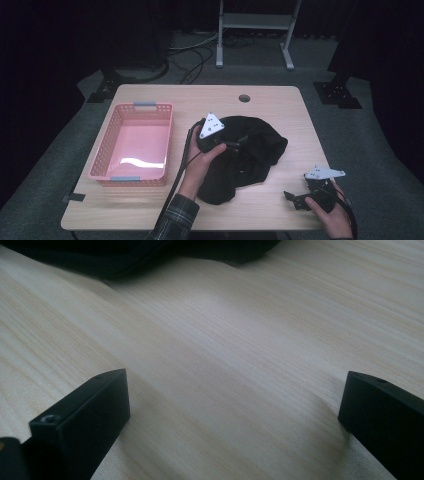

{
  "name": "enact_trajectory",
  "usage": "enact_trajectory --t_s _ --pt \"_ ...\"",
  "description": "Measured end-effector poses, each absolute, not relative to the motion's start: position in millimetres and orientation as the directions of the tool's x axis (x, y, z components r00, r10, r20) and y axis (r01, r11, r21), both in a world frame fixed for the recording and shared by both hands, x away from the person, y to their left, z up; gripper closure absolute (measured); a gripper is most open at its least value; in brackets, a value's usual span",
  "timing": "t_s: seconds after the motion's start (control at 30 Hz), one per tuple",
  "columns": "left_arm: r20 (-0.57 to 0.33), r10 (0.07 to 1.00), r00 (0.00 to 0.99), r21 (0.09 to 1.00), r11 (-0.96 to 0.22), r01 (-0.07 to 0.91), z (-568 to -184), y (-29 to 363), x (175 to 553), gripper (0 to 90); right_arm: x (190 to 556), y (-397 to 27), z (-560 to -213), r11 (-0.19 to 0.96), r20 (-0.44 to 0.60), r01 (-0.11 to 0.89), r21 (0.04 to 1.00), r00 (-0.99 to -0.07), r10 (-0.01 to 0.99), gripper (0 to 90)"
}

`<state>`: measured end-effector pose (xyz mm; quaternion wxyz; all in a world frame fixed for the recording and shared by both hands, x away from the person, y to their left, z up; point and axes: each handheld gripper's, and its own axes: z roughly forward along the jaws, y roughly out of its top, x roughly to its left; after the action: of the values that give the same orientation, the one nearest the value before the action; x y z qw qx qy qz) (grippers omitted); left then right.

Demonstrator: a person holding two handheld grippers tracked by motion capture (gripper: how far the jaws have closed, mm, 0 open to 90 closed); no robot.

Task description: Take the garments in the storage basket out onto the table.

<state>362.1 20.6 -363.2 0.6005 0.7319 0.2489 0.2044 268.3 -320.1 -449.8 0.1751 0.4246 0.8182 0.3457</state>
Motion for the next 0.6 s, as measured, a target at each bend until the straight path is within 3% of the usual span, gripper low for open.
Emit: enact_trajectory --t_s 0.6 --pt "0.022 0.631 0.776 0.989 -0.127 0.076 -353 47 337 10.1 270 -320 -450 0.401 0.009 0.573 0.714 -0.581 0.814 0.0"
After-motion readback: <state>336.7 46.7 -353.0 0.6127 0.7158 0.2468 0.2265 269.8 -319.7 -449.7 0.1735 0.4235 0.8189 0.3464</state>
